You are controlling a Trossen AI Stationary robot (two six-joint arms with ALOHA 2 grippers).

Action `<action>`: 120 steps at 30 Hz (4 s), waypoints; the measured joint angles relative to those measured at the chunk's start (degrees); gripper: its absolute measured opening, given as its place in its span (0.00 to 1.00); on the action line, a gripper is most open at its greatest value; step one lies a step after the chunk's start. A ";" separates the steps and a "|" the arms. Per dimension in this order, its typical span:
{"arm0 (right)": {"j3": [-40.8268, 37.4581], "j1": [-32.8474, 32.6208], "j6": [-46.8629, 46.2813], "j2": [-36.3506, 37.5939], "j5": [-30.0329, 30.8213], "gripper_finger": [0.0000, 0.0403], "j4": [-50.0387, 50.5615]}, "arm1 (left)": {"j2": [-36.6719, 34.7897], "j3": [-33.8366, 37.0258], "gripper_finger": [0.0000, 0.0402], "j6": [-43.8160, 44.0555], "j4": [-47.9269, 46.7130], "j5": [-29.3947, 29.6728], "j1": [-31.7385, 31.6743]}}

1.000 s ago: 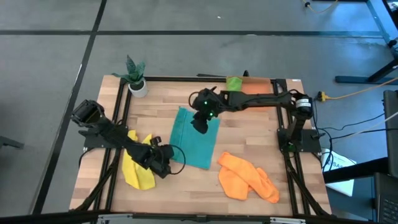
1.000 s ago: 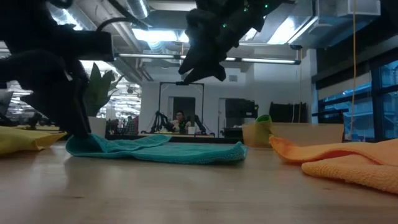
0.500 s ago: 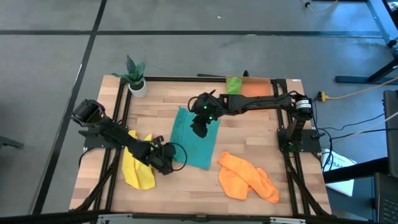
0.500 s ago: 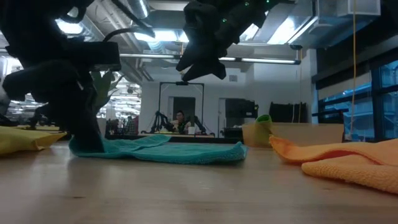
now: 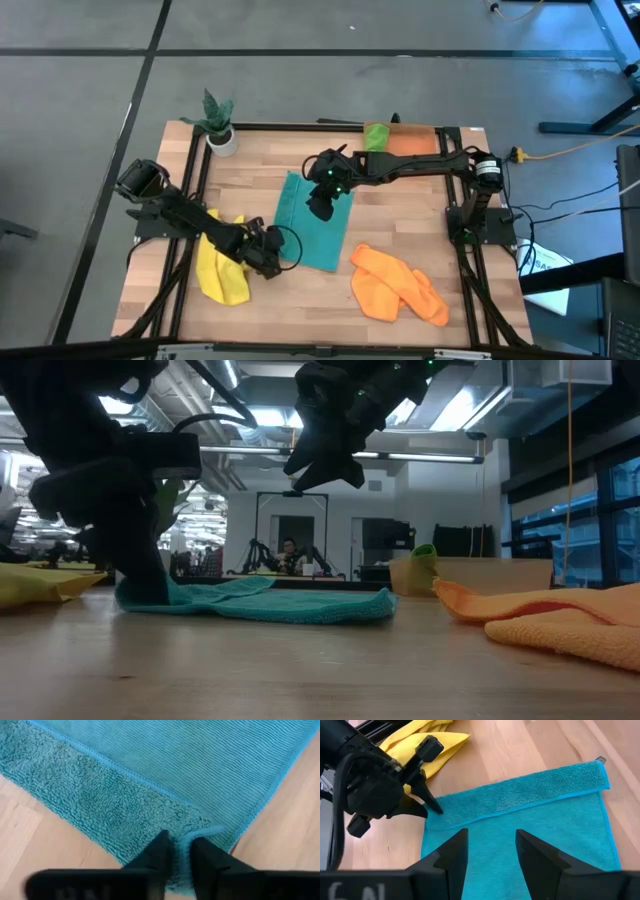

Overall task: Roll microfiber towels into tight, uniform cylinder then place into a basket
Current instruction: Fold the blue towel

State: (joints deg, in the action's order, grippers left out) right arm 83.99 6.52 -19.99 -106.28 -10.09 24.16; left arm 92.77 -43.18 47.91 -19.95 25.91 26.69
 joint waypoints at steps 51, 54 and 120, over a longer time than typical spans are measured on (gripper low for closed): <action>-5.54 -11.15 28.91 -5.41 2.85 0.41 3.83 | 0.02 -0.07 0.00 78.44 -14.19 13.80 9.67; -7.49 -11.06 26.86 -7.31 4.88 0.41 0.47 | 0.02 -0.07 0.00 77.09 -13.88 12.93 9.69; -8.80 -10.62 21.80 -13.62 4.36 0.25 -4.78 | -11.44 -6.32 0.20 65.92 -49.53 -5.36 9.01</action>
State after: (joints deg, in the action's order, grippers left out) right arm 75.18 -4.10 1.80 -119.90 -5.73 19.38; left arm 81.33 -49.50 113.83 -69.48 20.55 35.70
